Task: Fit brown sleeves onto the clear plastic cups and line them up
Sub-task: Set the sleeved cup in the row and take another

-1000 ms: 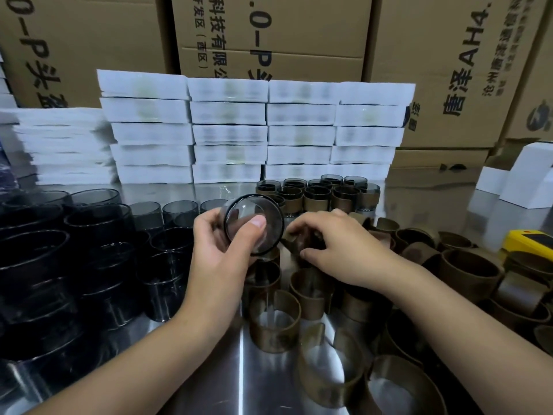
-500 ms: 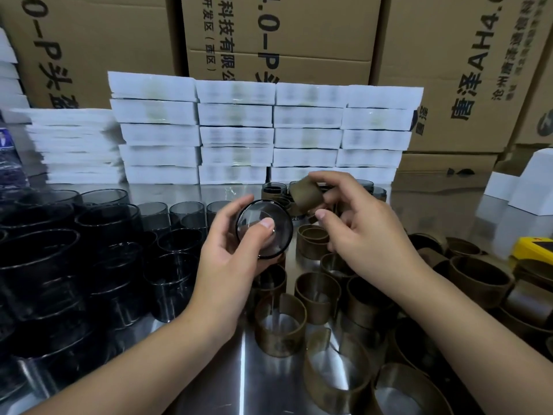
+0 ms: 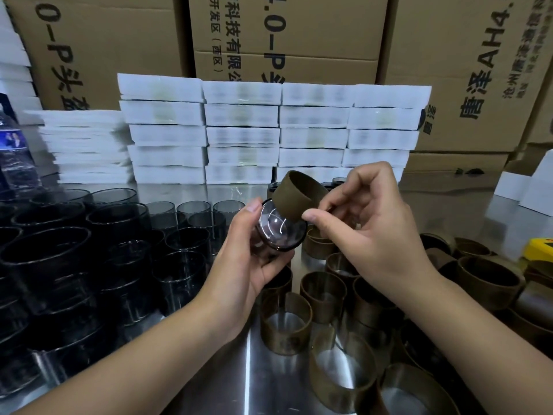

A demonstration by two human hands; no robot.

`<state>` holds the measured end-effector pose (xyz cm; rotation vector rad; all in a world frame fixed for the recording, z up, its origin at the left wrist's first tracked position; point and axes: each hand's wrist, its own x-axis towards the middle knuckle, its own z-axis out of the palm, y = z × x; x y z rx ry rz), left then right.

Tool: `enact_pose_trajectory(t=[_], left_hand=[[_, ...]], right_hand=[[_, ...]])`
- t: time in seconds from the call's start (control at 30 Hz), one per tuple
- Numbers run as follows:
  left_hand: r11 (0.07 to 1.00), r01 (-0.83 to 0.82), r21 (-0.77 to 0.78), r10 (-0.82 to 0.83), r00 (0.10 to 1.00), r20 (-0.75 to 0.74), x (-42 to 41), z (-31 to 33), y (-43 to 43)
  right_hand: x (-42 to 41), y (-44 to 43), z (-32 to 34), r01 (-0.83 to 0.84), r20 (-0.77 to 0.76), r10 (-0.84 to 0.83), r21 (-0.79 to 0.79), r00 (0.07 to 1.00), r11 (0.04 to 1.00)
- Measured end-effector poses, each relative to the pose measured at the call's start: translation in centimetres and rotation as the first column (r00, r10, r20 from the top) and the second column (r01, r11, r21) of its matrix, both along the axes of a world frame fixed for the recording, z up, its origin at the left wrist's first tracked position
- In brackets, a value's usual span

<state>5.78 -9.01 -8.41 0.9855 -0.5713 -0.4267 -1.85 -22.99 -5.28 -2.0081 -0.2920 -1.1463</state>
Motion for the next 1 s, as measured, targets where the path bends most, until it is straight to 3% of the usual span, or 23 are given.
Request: enact_pose_trajectory(t=[0.23,0.47,0.67,1.0], left_hand=[[0.997,0.071,0.019,-0.071,0.997,-0.018,-0.7,0.1,-0.1],[0.992,0.123,0.006,-0.123,0.991,-0.061,-0.9,-0.1,-0.1],[0.997,0.038,-0.066,-0.042,0.997,-0.060,-0.1,-0.7,-0.2],[1.000,0.000,-0.028,0.001,1.000,0.031,0.2,-0.3,0.1]], right_hand=[[-0.4,0.9,0.0,0.041,0.019,-0.039,-0.124,0.999,0.991],[-0.5,1.3,-0.4,0.138,0.090,-0.112,-0.398,0.990,0.907],[-0.4,1.2,-0.6,0.138,0.059,-0.125,-0.343,0.990,0.929],[-0.2,1.0,-0.4,0.092,-0.034,-0.100,-0.188,0.994,0.978]])
